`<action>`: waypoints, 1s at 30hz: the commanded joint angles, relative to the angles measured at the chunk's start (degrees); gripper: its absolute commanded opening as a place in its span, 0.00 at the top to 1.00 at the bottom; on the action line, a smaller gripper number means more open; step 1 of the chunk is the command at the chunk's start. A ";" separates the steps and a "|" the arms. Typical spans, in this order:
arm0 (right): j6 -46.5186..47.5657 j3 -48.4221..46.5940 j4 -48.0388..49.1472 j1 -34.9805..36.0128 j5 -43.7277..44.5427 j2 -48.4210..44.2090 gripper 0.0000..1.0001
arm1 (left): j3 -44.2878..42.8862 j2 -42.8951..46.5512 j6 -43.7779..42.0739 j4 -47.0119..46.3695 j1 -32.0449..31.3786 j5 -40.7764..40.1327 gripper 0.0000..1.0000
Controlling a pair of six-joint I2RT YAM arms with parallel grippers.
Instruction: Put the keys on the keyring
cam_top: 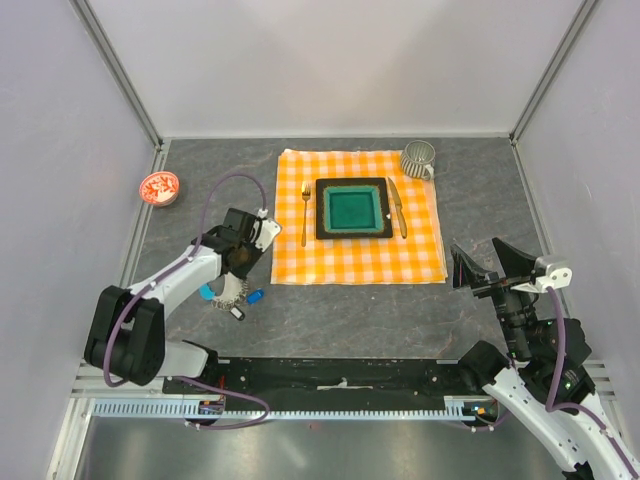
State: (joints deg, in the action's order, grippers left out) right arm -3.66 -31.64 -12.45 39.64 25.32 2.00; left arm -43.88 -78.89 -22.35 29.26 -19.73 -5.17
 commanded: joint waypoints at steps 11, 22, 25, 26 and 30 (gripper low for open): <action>-0.21 -0.44 2.25 0.18 -0.01 -0.77 0.02 | 2.30 7.09 2.22 -4.12 1.01 1.83 0.62; -0.21 -0.53 2.08 0.18 0.08 -0.95 0.02 | 2.74 5.07 -0.41 -2.54 -0.49 5.43 0.61; -0.12 -0.53 2.16 0.18 0.25 -0.95 0.02 | 2.13 3.23 -0.68 -2.01 -1.28 3.06 0.60; -0.12 -0.53 2.16 0.18 0.25 -0.95 0.02 | 1.78 2.78 -0.77 -1.66 -1.45 2.80 0.60; -0.12 -0.53 2.16 0.26 0.34 -1.03 0.02 | 1.16 0.58 -0.85 -0.78 -2.33 -0.63 0.59</action>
State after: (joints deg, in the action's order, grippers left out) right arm -3.68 -31.64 -12.27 39.64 25.34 1.76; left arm -41.76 -76.71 -21.71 27.38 -21.19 -2.35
